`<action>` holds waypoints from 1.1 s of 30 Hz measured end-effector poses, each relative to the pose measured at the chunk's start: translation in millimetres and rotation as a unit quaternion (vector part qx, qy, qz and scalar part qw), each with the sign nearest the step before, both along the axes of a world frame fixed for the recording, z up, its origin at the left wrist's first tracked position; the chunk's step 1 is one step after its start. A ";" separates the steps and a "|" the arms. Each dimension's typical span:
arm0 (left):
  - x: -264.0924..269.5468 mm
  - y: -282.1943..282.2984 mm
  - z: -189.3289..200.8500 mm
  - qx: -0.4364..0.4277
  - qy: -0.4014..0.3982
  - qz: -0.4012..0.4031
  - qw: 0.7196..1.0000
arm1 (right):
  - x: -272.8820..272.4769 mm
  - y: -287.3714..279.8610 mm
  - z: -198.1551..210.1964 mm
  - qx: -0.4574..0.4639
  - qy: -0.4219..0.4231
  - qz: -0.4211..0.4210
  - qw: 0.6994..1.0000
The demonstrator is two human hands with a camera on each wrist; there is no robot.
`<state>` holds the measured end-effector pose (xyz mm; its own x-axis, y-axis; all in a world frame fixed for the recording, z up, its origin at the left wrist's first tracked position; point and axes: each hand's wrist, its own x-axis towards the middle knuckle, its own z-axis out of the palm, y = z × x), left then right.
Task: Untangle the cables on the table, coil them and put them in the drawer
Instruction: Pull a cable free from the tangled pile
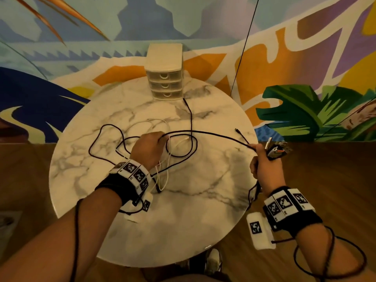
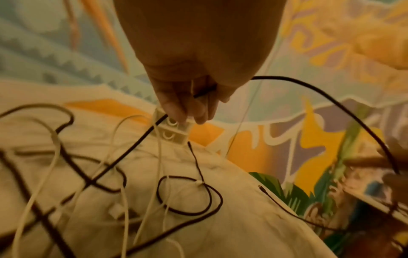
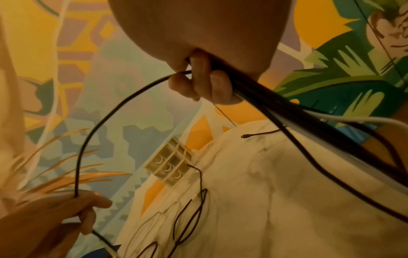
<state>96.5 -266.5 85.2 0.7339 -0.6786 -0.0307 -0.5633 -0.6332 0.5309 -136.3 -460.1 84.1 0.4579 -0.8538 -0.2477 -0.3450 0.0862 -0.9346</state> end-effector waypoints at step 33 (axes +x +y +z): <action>28.1 27.7 19.6 0.139 -0.138 -0.027 0.980 | 10.3 7.4 7.1 -0.092 0.104 0.060 0.988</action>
<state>124.6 -238.9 104.8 0.7029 -0.7109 -0.0253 -0.6985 -0.6965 0.1645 -126.0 -452.7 91.3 0.5136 -0.8362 -0.1924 -0.5295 -0.1324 -0.8379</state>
